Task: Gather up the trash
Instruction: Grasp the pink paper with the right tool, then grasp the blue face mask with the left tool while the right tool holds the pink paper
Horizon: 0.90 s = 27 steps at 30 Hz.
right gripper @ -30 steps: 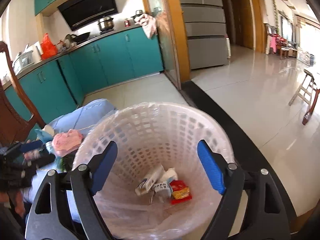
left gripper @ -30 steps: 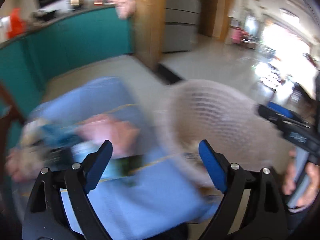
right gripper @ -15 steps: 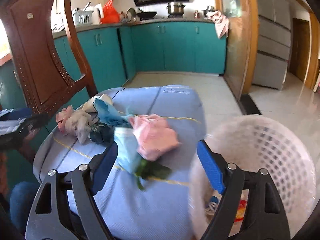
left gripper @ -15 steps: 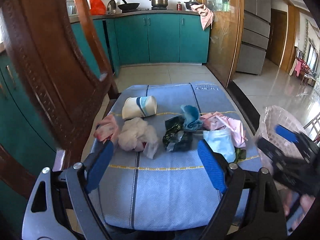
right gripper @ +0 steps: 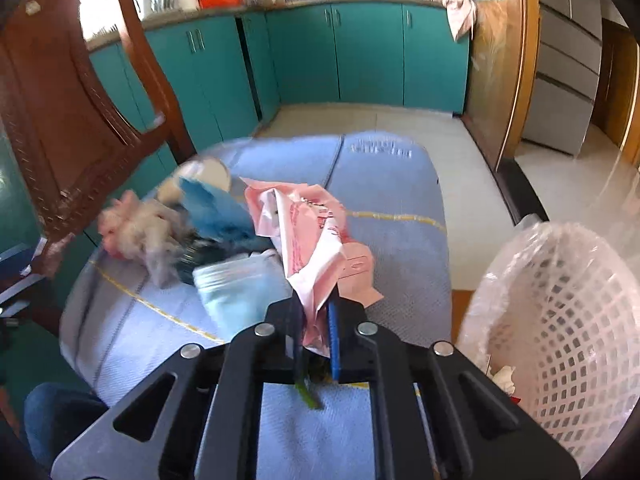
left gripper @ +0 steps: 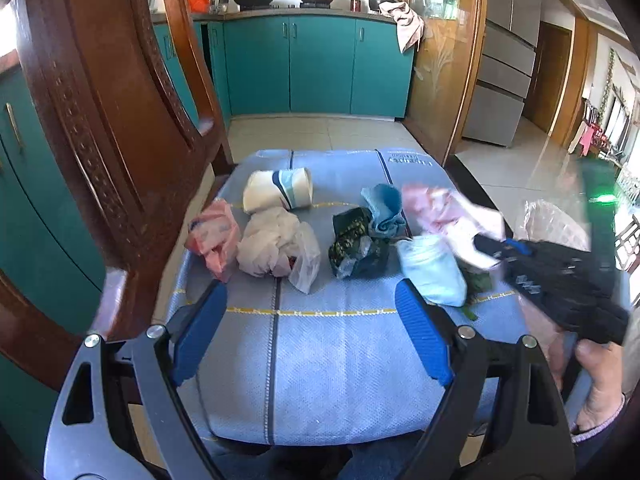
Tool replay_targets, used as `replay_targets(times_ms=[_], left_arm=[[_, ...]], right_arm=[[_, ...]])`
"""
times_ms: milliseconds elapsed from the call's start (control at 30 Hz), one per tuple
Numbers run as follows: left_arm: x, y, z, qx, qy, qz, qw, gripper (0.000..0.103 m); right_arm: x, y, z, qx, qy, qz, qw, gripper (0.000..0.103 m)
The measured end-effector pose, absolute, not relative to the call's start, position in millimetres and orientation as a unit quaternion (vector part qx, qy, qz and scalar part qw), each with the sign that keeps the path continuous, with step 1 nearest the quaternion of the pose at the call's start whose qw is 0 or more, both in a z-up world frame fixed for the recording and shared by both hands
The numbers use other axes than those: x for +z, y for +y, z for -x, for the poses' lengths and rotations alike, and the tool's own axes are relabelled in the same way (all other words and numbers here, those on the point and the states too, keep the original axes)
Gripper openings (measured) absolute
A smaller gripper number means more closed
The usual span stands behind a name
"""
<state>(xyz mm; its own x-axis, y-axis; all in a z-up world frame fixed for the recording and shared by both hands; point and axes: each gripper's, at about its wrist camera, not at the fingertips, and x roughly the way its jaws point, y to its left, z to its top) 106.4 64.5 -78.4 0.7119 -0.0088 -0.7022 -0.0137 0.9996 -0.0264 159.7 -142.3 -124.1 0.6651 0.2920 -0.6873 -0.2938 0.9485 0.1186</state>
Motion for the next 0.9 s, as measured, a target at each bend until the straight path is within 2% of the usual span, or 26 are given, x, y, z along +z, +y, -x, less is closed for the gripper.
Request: replay_targets(times_ms=[233, 533, 733, 900], left_arm=[[-89.9, 61.9, -110.2, -0.008, 0.402, 0.027, 0.915, 0.086], [-100.7, 56.8, -125.6, -0.024, 0.424, 0.046, 0.904, 0.087], [-110.7, 6.0, -145.2, -0.088, 0.447, 0.03, 0.89, 0.092], [-127.1, -24.4, -167.8, -0.089, 0.468, 0.013, 0.879, 0.092]], right_arm=[[-89.8, -171.5, -124.0, 0.172, 0.34, -0.029, 0.924, 0.011], [-92.3, -198.7, -75.8, 0.141, 0.333, -0.014, 0.932, 0.011], [-97.6, -211.0, -69.6, 0.128, 0.334, -0.031, 0.933, 0.011], [-99.1, -212.6, -65.8, 0.125, 0.333, -0.029, 0.934, 0.011]])
